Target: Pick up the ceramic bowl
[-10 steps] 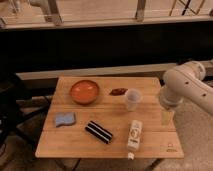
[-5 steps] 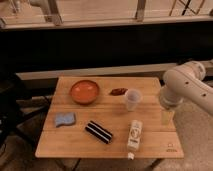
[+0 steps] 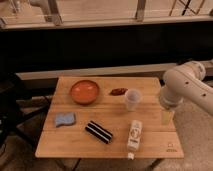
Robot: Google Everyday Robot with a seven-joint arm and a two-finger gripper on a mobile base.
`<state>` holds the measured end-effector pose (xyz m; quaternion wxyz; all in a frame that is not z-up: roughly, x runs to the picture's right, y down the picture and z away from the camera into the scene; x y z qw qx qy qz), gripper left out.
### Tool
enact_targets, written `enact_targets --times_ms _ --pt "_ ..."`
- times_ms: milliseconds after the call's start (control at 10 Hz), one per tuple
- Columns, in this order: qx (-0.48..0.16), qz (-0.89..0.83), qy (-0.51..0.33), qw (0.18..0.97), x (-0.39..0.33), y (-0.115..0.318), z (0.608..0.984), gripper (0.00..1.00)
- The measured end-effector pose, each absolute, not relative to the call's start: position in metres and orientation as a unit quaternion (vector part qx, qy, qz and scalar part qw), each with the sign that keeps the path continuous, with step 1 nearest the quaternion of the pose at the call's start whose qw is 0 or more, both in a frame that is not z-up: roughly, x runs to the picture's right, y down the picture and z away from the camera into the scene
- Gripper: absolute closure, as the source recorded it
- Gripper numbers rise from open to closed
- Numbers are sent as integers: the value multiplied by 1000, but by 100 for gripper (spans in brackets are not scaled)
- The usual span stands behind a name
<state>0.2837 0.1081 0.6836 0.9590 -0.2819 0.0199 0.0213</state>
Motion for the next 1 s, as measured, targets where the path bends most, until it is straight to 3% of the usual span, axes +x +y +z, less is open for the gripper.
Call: enact_targets --times_ms 600,1000 --pt "-282 21 20 959 284 108 684 20" --pt "-274 -8 9 962 230 88 696 20"
